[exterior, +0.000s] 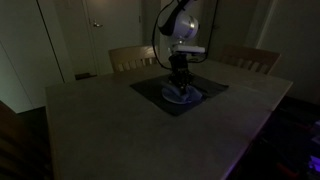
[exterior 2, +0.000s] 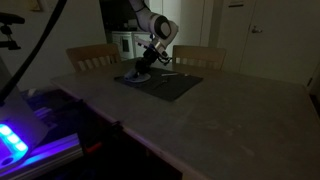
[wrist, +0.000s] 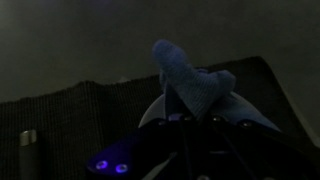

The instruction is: Use the blue towel to wipe the white plate

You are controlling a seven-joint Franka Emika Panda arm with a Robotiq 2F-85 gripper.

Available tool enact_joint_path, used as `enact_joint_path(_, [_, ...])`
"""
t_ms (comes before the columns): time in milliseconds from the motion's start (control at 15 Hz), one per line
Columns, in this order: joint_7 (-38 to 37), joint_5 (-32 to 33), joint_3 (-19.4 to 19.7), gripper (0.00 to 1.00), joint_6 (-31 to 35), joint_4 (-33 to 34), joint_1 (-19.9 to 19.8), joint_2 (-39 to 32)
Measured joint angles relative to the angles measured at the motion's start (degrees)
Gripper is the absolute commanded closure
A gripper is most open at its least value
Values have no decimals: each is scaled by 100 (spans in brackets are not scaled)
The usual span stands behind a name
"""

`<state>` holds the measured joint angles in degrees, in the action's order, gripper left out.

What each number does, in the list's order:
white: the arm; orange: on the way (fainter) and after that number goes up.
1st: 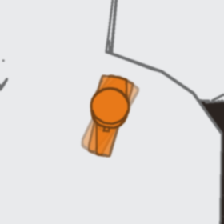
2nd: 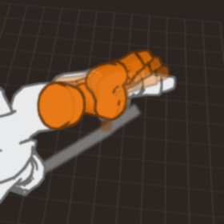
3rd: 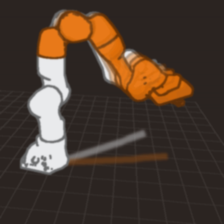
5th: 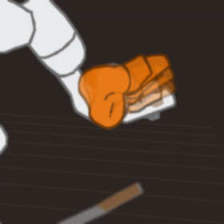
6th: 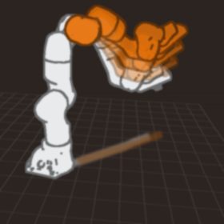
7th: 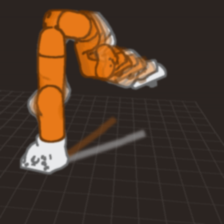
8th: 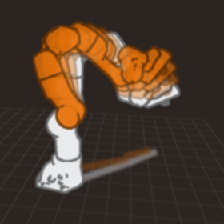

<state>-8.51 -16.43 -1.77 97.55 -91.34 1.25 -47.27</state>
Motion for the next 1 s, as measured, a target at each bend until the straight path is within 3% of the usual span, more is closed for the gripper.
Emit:
enact_joint_path(533, [-745,305,175,98,589,-7,203,156])
enact_joint_path(1000, [-516,522,141,98,675,163,323,106])
